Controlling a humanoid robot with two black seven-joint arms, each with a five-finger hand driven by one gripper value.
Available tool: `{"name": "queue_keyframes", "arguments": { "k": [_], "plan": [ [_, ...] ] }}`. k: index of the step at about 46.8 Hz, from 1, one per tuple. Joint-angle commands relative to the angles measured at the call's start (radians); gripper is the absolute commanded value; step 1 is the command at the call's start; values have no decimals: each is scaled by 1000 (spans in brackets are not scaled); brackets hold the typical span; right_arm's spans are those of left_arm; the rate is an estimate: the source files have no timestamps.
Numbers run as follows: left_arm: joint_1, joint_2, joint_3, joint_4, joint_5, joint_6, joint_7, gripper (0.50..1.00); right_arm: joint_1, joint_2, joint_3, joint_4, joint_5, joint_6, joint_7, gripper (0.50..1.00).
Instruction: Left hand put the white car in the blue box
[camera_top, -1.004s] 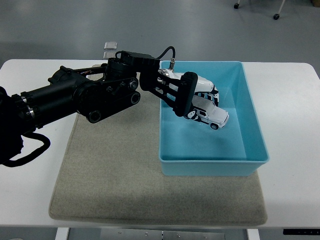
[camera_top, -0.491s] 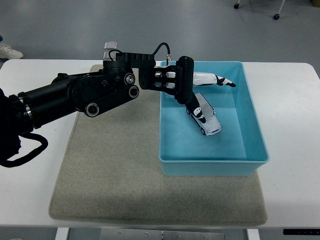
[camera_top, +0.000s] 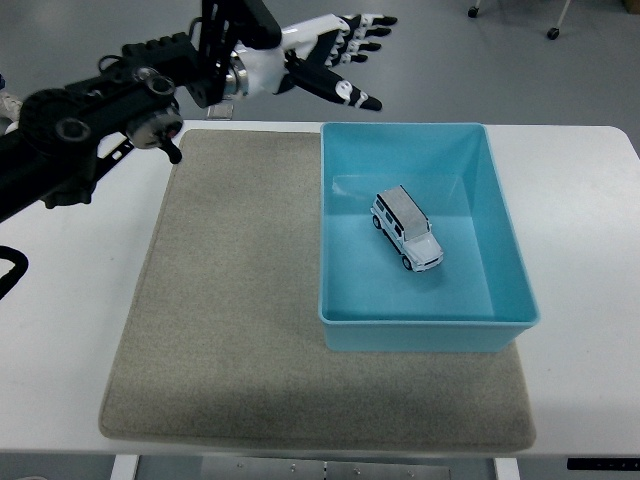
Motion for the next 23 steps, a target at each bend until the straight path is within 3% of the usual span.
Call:
{"name": "queue_keyframes", "arguments": {
  "k": [1, 8, 15, 23],
  "plan": [
    [40, 49, -18, 1, -126, -17, 13, 999, 0, 0, 0, 0, 0, 0, -1, 936],
    [98, 119, -25, 10, -339, -75, 28, 999, 0, 0, 1, 0, 0, 0, -1, 936],
    [167, 144, -51, 70, -522, -157, 45, 999, 0, 0, -1, 0, 0, 0, -1, 936],
    [245, 150, -125, 185, -684, -276, 163, 999, 0, 0, 1, 0, 0, 0, 1, 936]
  ]
}}
